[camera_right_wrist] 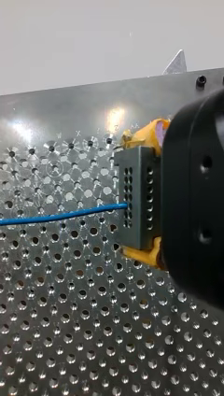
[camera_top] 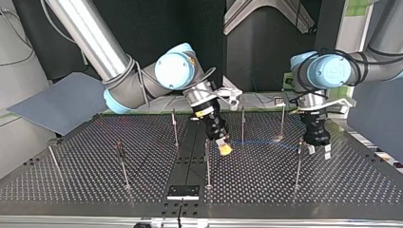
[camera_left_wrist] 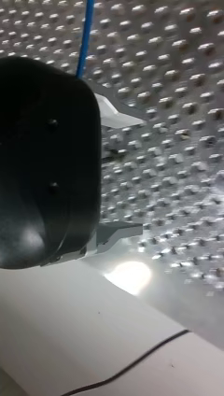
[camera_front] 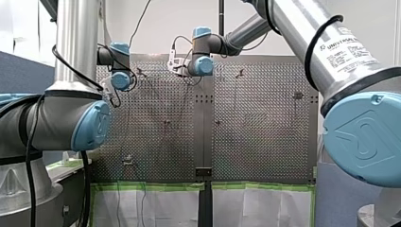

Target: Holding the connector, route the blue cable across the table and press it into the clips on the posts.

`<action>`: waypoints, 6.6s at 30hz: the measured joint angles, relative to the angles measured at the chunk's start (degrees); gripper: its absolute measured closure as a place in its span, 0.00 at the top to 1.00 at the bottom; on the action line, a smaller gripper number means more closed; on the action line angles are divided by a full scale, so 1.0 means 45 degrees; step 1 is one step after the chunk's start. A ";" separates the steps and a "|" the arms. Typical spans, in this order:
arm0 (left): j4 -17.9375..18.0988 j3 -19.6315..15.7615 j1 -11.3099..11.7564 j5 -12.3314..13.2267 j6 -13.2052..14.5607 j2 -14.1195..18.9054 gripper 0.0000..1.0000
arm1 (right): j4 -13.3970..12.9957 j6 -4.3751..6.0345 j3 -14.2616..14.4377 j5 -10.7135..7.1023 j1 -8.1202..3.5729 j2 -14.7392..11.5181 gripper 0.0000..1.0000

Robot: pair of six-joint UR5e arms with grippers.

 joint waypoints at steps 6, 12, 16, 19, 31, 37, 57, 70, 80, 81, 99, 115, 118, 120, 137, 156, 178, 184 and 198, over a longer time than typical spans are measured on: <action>-0.0811 -0.0391 -0.0174 0.0023 0.0034 0.0489 0.99 | 0.0147 -0.0033 0.0002 0.0129 0.0042 0.0000 0.00; -0.1611 -0.0986 -0.0194 0.0026 -0.0170 0.1200 0.99 | 0.0208 -0.0040 0.0002 0.0141 0.0065 0.0000 0.00; -0.2134 -0.1318 -0.0230 0.0109 -0.0177 0.1723 0.99 | 0.0235 -0.0040 0.0006 0.0143 0.0074 0.0000 0.00; -0.2517 -0.1541 -0.0292 0.0316 -0.0196 0.2103 0.99 | 0.0259 -0.0040 0.0009 0.0143 0.0073 0.0000 0.00; -0.4038 -0.1966 -0.0726 0.0851 0.0175 0.3523 0.99 | 0.0353 0.0034 0.0000 0.0164 0.0006 -0.0005 0.00; -0.4855 -0.1971 -0.1057 0.1166 0.0966 0.3689 0.99 | 0.0428 0.0025 0.0001 0.0265 0.0001 -0.0001 0.00; -0.4761 -0.0541 -0.1918 0.1431 0.1882 0.2923 0.99 | 0.0491 -0.0039 0.0000 0.0396 -0.0043 -0.0001 0.00; -0.4049 0.0548 -0.2231 0.1418 0.1938 0.1934 0.99 | 0.0479 -0.0040 -0.0008 0.0410 -0.0052 -0.0001 0.00; -0.3515 0.1502 -0.2404 0.0786 0.2056 0.0643 0.99 | 0.0487 -0.0039 -0.0018 0.0404 -0.0052 -0.0001 0.00; -0.3481 0.1596 -0.2409 0.0731 0.2064 0.0521 0.99 | 0.0488 -0.0039 -0.0017 0.0401 -0.0051 0.0000 0.00; -0.3046 0.1951 -0.2386 0.0618 0.1948 0.0073 0.65 | 0.0490 -0.0039 -0.0020 0.0382 -0.0048 -0.0002 0.00; -0.3389 0.1585 -0.2461 -0.0120 0.1857 0.0073 0.02 | 0.0570 -0.0039 -0.0011 0.0390 -0.0012 0.0000 0.00; -0.3367 0.1344 -0.2510 -0.0152 0.1879 0.0072 0.02 | 0.0639 -0.0039 -0.0005 0.0394 0.0007 0.0000 0.00; -0.3353 0.1253 -0.2529 -0.0162 0.1885 0.0072 0.02 | 0.0695 -0.0038 0.0006 0.0395 0.0018 0.0000 0.00; -0.2038 -0.0634 -0.2995 -0.0613 0.1746 0.0036 0.02 | 0.0892 -0.0039 0.1078 0.0564 -0.0042 0.0018 0.00; -0.0805 -0.2539 -0.3315 -0.0657 0.1522 -0.1343 0.02 | 0.0802 -0.0124 0.2653 0.0578 -0.0198 0.0055 0.00; 0.0661 -0.2495 -0.3176 -0.0278 0.1486 -0.2892 0.02 | -0.0174 -0.0048 0.3519 0.0394 -0.0296 0.0920 0.00; 0.0807 -0.2316 -0.3095 -0.0122 0.1472 -0.3202 0.02 | -0.0548 0.0048 0.3517 0.0203 -0.0464 0.1386 0.00; 0.0737 -0.1435 -0.2862 0.0129 0.1310 -0.4078 0.02 | -0.0718 0.0112 0.3302 -0.0148 -0.0701 0.1559 0.00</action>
